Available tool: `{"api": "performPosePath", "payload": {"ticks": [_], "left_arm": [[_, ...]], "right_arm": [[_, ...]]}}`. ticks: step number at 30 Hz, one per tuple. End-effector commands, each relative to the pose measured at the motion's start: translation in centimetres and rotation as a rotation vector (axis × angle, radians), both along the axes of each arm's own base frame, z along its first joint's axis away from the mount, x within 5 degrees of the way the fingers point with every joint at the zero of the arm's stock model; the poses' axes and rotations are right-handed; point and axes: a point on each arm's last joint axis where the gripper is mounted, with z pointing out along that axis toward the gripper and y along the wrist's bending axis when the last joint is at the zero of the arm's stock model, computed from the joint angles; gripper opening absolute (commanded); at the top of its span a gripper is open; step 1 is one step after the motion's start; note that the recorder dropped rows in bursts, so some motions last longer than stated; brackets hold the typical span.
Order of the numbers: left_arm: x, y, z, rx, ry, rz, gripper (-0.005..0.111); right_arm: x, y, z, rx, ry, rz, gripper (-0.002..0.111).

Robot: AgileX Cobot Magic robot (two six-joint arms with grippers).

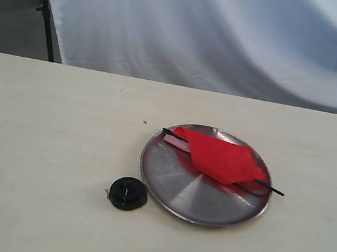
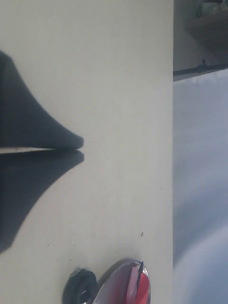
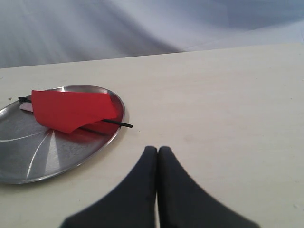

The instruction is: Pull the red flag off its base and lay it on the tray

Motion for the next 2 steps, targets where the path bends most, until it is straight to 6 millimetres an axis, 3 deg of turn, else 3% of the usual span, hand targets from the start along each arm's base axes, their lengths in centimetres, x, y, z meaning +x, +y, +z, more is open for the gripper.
{"api": "performPosePath", "payload": {"ticks": [1, 2], "left_arm": [[0.01, -0.03, -0.03, -0.012, -0.010, 0.001, 0.000], [0.01, -0.03, -0.03, -0.012, -0.010, 0.001, 0.000]], "right_arm": [[-0.02, -0.04, 0.10, -0.008, -0.012, -0.002, 0.000], [-0.02, -0.04, 0.10, -0.008, -0.012, -0.002, 0.000]]}}
